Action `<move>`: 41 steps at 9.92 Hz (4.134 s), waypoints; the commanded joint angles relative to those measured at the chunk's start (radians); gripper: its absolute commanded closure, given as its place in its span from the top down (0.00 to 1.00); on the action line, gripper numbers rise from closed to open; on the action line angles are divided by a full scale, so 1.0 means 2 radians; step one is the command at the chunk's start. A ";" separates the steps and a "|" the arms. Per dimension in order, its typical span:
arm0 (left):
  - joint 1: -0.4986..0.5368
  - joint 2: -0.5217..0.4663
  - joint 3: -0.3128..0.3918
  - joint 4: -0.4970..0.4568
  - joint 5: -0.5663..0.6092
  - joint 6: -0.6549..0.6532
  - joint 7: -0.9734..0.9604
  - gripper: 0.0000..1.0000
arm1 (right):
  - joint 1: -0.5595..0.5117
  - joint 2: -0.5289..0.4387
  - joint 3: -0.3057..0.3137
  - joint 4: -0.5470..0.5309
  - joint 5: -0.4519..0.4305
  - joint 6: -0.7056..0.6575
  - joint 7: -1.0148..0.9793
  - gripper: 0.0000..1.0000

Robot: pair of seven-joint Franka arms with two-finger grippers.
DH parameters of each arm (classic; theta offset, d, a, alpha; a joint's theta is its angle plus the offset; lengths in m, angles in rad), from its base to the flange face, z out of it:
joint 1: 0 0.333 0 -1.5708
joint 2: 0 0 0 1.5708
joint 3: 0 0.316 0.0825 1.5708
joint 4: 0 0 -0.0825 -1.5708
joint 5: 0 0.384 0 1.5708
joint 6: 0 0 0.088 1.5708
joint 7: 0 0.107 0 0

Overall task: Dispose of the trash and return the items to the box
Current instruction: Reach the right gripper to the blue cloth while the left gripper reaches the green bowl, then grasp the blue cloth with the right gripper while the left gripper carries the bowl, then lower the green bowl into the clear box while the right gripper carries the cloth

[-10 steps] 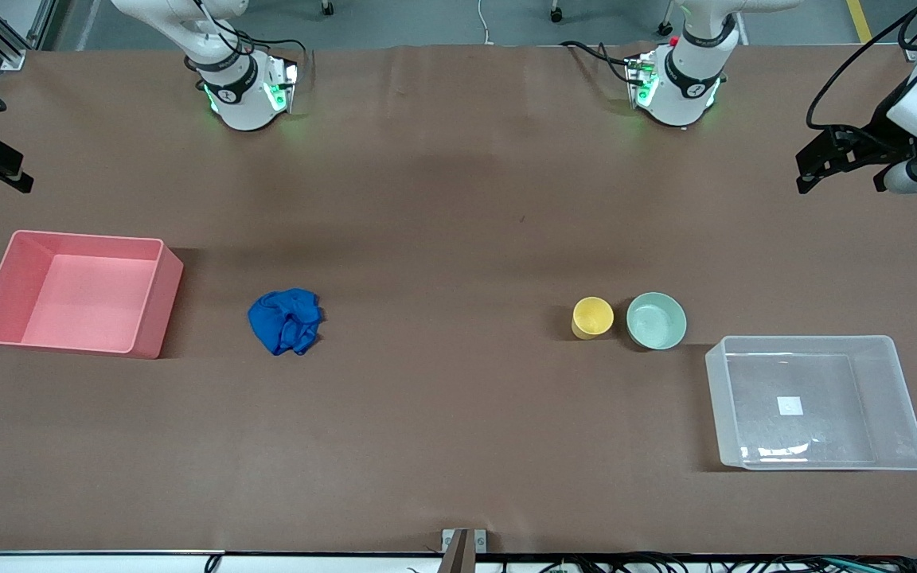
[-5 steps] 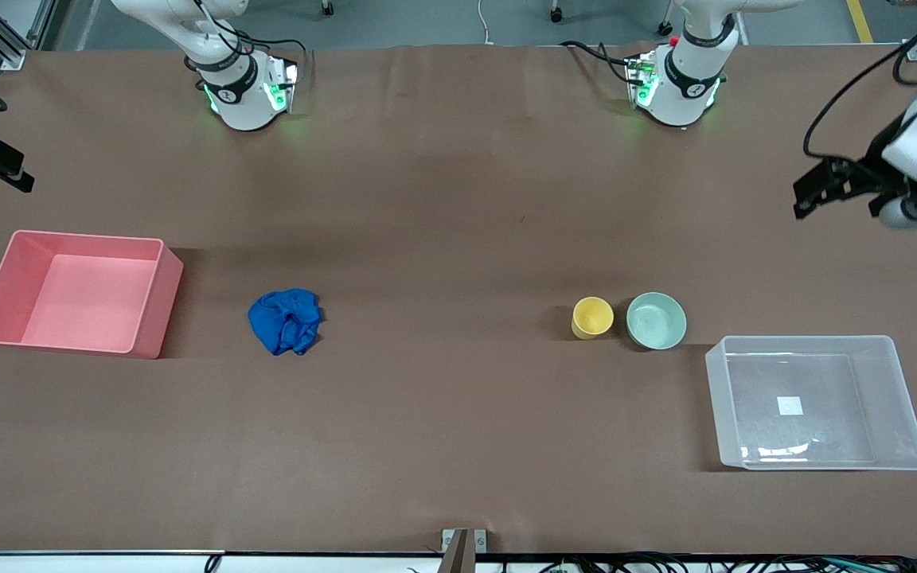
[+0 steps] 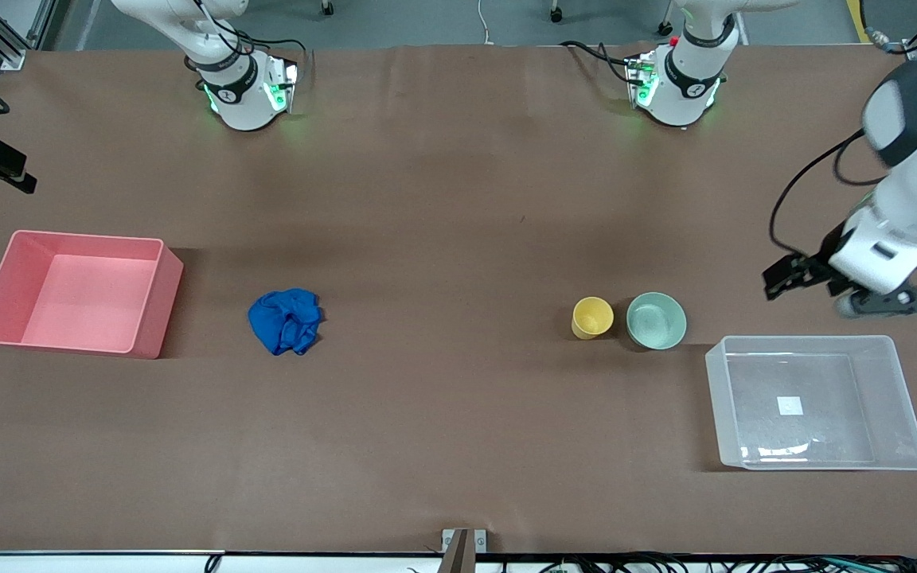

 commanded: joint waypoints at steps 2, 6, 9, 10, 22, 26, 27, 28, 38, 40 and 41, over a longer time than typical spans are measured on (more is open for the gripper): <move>-0.016 0.036 -0.007 -0.075 -0.002 0.071 -0.088 1.00 | -0.004 -0.004 0.006 -0.018 0.007 0.006 0.000 1.00; -0.026 0.075 -0.008 -0.157 -0.002 0.216 -0.113 1.00 | 0.009 -0.004 0.007 -0.086 0.007 0.071 0.000 1.00; -0.025 0.127 -0.008 -0.167 -0.002 0.290 -0.113 0.84 | 0.046 0.021 0.008 -0.175 0.007 0.199 0.001 0.99; -0.026 0.138 -0.008 -0.167 -0.002 0.300 -0.113 0.75 | 0.058 0.036 0.008 -0.191 0.007 0.234 0.001 0.99; 0.002 0.073 -0.013 -0.043 -0.001 0.138 -0.036 0.00 | 0.172 0.241 0.009 -0.259 0.008 0.459 0.010 0.97; 0.097 0.179 -0.013 0.099 0.034 0.133 0.168 0.00 | 0.177 0.259 0.009 -0.270 0.008 0.479 0.010 0.70; 0.112 0.209 -0.013 0.118 0.035 0.134 0.202 0.00 | 0.181 0.263 0.009 -0.276 0.008 0.488 0.010 0.43; 0.123 0.227 -0.015 0.124 0.034 0.135 0.209 0.00 | 0.183 0.265 0.009 -0.278 0.008 0.492 0.010 0.21; 0.118 0.324 -0.017 0.184 0.029 0.143 0.201 0.36 | 0.164 0.250 0.007 -0.279 0.008 0.466 0.002 0.04; 0.121 0.311 -0.020 0.189 0.033 0.142 0.204 1.00 | 0.149 0.224 0.007 -0.279 0.008 0.446 0.002 0.03; 0.107 0.287 -0.018 0.189 0.032 0.132 0.200 1.00 | 0.138 0.210 0.007 -0.278 0.008 0.436 0.002 0.03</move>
